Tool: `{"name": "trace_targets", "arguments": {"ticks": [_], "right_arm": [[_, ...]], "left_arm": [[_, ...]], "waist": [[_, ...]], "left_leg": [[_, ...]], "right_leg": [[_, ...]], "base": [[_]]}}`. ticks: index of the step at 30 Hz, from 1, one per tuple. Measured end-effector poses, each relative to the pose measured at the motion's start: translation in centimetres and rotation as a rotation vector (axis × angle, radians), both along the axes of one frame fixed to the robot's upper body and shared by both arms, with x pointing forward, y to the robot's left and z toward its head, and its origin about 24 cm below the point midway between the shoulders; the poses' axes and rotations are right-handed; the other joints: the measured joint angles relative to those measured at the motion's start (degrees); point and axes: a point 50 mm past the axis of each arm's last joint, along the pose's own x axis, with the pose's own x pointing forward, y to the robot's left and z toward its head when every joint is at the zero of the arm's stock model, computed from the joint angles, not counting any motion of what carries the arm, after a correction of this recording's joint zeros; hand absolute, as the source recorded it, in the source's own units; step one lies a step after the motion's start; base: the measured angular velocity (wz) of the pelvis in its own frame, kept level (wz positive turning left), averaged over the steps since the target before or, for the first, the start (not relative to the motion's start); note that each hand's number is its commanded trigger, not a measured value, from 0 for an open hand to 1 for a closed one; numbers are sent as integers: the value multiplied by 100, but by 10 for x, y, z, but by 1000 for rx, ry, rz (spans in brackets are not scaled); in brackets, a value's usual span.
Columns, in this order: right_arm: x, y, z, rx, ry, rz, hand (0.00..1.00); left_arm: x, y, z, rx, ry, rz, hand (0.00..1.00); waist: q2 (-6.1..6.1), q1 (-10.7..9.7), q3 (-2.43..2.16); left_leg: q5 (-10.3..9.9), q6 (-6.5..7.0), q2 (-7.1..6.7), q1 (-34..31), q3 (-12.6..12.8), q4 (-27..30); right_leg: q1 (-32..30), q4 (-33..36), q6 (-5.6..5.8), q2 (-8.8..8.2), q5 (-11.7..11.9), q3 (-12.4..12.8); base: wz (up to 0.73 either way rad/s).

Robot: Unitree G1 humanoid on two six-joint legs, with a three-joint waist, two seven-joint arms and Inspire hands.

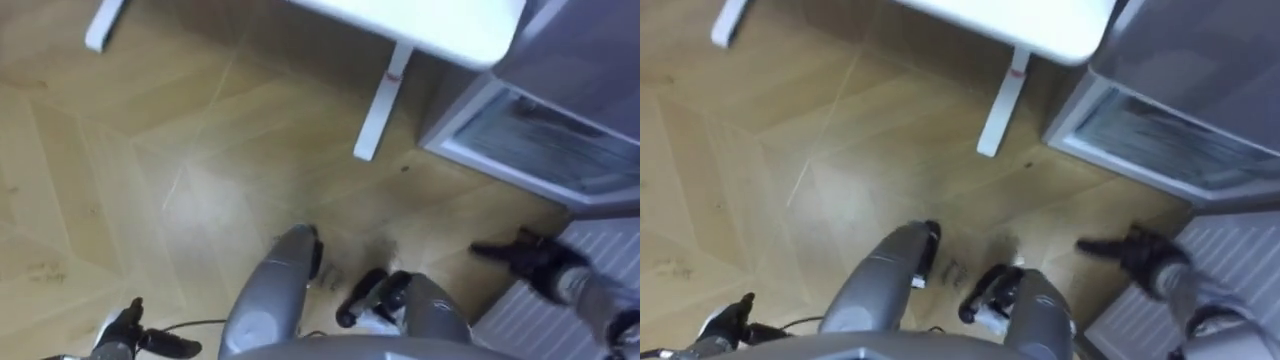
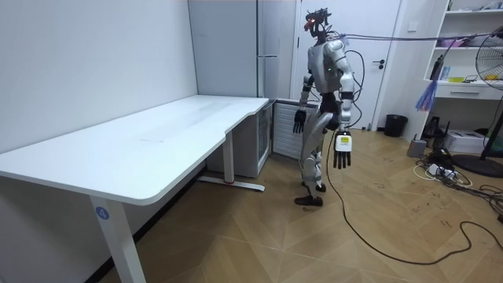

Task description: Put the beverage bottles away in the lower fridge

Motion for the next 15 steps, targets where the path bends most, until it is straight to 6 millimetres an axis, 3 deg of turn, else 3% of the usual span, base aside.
{"name": "trace_targets", "arguments": {"ticks": [3, 6, 15], "right_arm": [[-24, 10, -9, 27, 61, -20, 0], [-28, 17, -13, 36, 75, -26, 0], [-60, 43, -25, 127, 120, -129, 0]], "left_arm": [[-2, -9, -4, -22, 10, 17, 0], [-6, -11, -6, -22, 25, 22, 0], [-35, -12, -9, 19, 120, 42, 0]], "waist": [[7, -156, -10], [-37, -341, -26], [-234, -547, -109]], "left_leg": [[23, 32, 17, 486, 126, -348], [147, 53, 1, 910, 157, -787], [216, 62, 0, 2121, 419, -1584]], "right_leg": [[437, -356, 53, 40, 90, 68], [822, -785, 120, 109, 206, 88], [2109, -2103, 297, 362, 519, 258]], "base": [[-14], [1], [0]]}}
